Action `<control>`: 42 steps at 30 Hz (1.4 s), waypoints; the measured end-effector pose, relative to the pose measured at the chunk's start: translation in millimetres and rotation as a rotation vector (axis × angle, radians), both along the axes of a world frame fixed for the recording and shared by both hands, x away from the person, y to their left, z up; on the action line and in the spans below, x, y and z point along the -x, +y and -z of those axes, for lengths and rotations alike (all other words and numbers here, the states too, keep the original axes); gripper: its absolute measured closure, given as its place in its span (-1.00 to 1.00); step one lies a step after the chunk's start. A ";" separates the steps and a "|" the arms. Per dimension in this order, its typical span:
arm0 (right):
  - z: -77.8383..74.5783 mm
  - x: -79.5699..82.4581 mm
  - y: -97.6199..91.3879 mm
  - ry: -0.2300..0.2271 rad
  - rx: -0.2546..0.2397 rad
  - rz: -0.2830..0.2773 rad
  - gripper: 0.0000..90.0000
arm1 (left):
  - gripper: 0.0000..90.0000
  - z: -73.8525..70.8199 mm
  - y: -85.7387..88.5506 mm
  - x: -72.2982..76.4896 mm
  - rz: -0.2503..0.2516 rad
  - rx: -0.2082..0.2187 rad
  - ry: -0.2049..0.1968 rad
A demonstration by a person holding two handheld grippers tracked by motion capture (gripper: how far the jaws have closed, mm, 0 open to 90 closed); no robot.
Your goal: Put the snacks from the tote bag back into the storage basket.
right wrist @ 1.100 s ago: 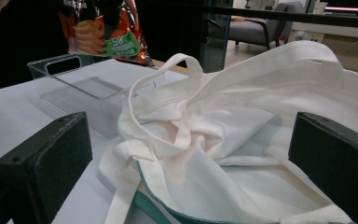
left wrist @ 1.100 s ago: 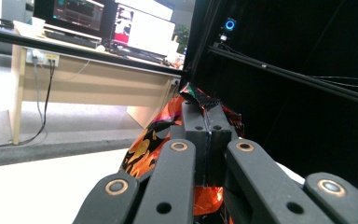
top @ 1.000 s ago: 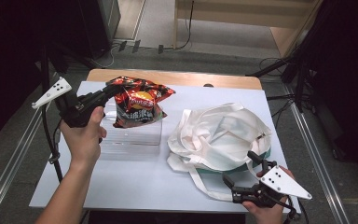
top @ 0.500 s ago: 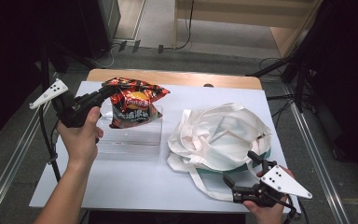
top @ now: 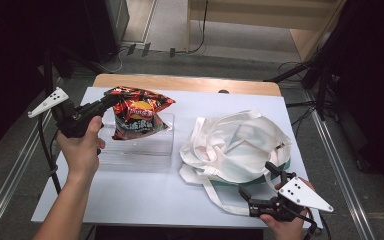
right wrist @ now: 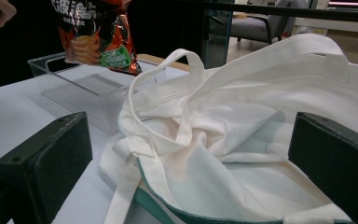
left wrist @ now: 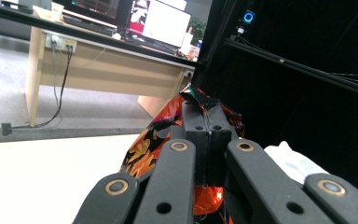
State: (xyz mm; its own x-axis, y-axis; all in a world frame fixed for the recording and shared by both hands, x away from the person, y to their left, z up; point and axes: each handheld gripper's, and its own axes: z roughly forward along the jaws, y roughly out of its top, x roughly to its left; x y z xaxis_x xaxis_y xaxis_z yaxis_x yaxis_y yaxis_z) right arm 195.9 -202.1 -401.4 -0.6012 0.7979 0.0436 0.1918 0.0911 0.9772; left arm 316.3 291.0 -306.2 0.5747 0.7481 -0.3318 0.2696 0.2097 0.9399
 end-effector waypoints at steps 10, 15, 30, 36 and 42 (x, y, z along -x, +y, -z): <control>-0.3 1.1 1.1 -0.009 -0.003 -0.020 -1.00 | 1.00 15.1 4.4 -5.8 -0.005 -0.008 0.040; -0.4 1.3 1.7 -0.013 0.000 -0.023 -1.00 | 1.00 20.9 5.8 -8.6 -0.010 -0.008 0.053; 0.4 -0.1 1.3 0.002 0.005 -0.007 -1.00 | 1.00 34.6 6.6 -14.5 -0.008 -0.020 0.083; 0.4 -0.2 1.5 0.002 0.007 -0.004 -1.00 | 1.00 41.5 7.4 -17.4 0.002 -0.022 0.102; 1.0 -0.8 1.3 0.006 0.006 0.002 -1.00 | 1.00 44.4 8.0 -18.2 0.002 -0.024 0.111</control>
